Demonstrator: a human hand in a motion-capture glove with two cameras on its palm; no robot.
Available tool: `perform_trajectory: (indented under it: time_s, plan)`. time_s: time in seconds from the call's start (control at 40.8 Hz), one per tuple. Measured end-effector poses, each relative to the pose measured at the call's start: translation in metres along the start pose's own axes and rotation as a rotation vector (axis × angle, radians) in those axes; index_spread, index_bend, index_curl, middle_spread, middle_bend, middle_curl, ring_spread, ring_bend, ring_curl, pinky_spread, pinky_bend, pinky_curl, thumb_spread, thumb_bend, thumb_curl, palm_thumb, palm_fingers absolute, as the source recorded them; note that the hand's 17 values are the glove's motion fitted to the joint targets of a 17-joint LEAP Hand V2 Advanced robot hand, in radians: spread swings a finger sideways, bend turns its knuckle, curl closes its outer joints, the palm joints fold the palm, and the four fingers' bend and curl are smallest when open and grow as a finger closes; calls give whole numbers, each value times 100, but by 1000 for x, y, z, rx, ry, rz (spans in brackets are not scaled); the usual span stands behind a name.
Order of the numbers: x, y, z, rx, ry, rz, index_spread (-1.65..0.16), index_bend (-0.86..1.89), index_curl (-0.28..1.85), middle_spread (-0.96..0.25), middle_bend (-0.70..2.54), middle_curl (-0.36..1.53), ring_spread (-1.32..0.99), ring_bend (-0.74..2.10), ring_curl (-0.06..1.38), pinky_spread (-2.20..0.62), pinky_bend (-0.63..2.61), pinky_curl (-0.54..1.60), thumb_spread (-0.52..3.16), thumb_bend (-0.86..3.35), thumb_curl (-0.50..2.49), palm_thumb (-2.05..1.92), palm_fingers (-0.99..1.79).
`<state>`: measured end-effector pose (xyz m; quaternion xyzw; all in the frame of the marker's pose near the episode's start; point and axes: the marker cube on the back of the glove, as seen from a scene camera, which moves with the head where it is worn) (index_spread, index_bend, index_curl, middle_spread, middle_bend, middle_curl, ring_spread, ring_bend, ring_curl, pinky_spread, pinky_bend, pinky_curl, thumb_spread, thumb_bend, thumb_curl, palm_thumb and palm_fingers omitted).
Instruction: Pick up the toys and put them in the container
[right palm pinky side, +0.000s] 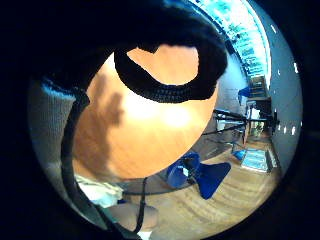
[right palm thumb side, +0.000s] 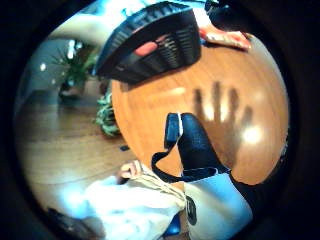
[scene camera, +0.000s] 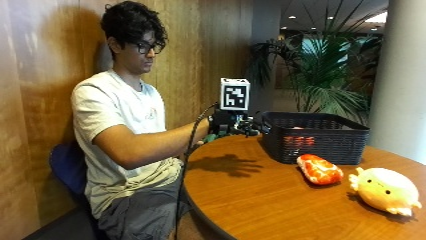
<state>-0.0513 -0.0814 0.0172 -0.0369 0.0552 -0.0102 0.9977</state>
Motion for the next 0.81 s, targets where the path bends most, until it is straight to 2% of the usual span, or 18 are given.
perform_trajectory:
  time_s: [0.049,0.22,0.343,0.808]
  plan:
    - [-2,7,3,1,-47,-21,-33,21,50,1,15,34,2,20,47,9,79,31,135,-1,43,14,-4]
    - [8,20,5,25,-80,40,-33,22,50,1,15,32,3,19,47,10,77,30,135,-1,41,14,-4]
    - [13,26,5,29,-75,14,-34,23,50,1,15,31,2,19,46,9,77,31,136,-1,40,15,-4]
    - [11,29,0,56,-115,39,-34,24,50,1,16,29,2,19,44,9,74,31,135,-1,38,16,-3]
